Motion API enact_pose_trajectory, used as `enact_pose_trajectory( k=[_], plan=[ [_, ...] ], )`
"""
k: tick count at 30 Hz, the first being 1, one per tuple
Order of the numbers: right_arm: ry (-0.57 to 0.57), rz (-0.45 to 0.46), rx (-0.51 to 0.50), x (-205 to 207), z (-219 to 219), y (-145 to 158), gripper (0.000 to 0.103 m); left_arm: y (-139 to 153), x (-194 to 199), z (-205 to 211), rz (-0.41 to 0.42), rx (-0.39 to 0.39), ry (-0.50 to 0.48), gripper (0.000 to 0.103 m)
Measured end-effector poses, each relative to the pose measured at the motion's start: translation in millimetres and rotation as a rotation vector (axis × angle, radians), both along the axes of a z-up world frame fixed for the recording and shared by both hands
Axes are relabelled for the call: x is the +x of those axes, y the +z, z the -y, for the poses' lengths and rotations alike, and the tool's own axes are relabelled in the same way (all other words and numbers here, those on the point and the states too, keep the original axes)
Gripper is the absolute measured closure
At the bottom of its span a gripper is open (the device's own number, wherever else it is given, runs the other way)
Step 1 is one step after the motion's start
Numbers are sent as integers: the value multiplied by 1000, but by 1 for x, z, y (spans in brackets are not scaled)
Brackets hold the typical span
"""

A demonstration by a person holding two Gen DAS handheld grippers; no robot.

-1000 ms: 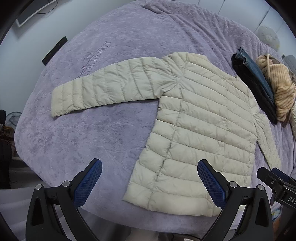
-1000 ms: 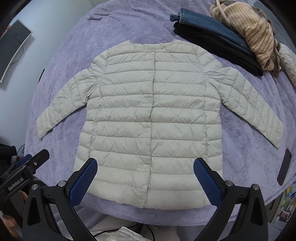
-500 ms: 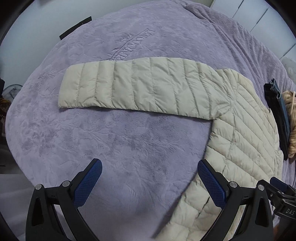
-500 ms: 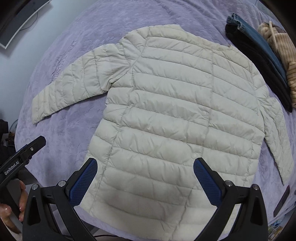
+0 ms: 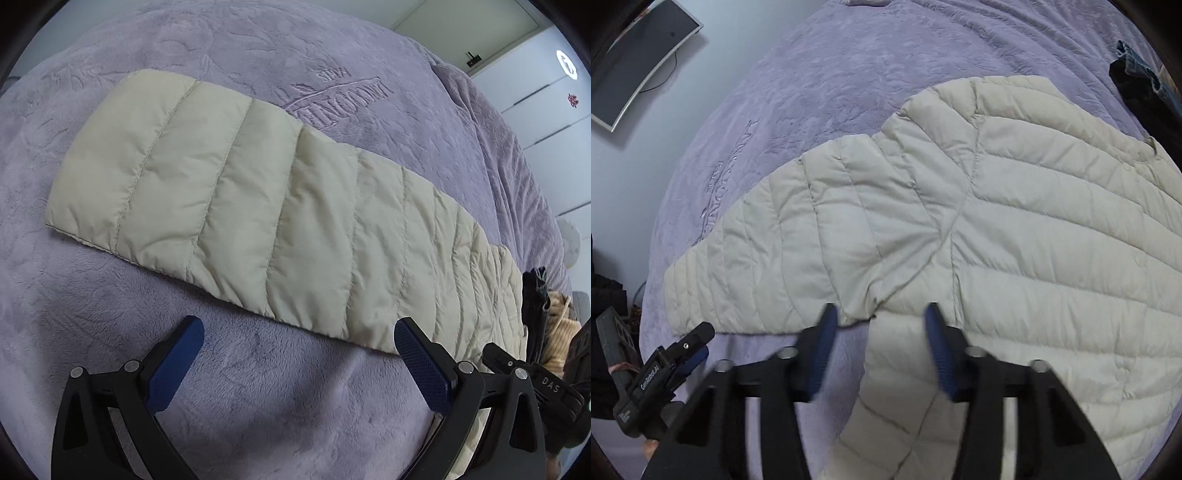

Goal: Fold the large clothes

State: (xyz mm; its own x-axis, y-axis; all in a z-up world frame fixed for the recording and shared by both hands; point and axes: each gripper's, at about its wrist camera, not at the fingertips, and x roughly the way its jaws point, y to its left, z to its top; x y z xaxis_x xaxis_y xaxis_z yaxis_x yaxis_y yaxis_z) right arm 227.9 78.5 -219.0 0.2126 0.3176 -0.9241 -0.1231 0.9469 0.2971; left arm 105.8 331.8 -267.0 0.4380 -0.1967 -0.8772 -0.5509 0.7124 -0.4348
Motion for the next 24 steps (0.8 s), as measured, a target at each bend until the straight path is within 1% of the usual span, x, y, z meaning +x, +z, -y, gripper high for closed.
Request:
enact_pose_trajectory(
  k=[2, 4, 6, 7, 8, 9, 10, 11, 12, 13, 14, 18, 21, 24],
  plan=[
    [0, 1, 25, 11, -4, -13, 80, -3, 3, -3, 22, -5, 36, 0],
    [8, 13, 15, 15, -8, -24, 81, -5, 9, -7, 37, 5, 69, 0],
    [7, 1, 10, 18, -10, -38, 81, -7, 16, -9, 44, 31, 109, 0],
    [3, -1, 14, 19, -9, -43, 81, -6, 18, -10, 49, 47, 127, 3],
    [0, 3, 21, 19, -9, -46, 81, -5, 21, -9, 46, 72, 143, 19],
    [-2, 6, 26, 19, -8, -49, 81, -4, 24, -10, 42, 92, 144, 31],
    [-4, 8, 31, 19, -9, -52, 81, -3, 27, -12, 47, 96, 135, 52],
    [-4, 11, 35, 19, -9, -53, 81, -1, 31, -14, 69, 78, 122, 81],
    [-2, 14, 38, 18, -9, -54, 81, 1, 33, -16, 98, 42, 101, 95],
    [0, 17, 39, 18, -9, -55, 81, 7, 35, -17, 116, 28, 88, 97],
    [0, 18, 43, 17, -8, -56, 81, 16, 37, -17, 141, 40, 74, 97],
    [-11, 20, 76, 11, 4, -59, 81, 69, 46, 1, 276, 81, -40, 97],
    [-25, 23, 105, 9, 11, -59, 81, 111, 58, 28, 367, 108, -143, 97],
    [-42, 20, 148, 6, 24, -58, 81, 146, 72, 67, 441, 114, -247, 97]
  ],
)
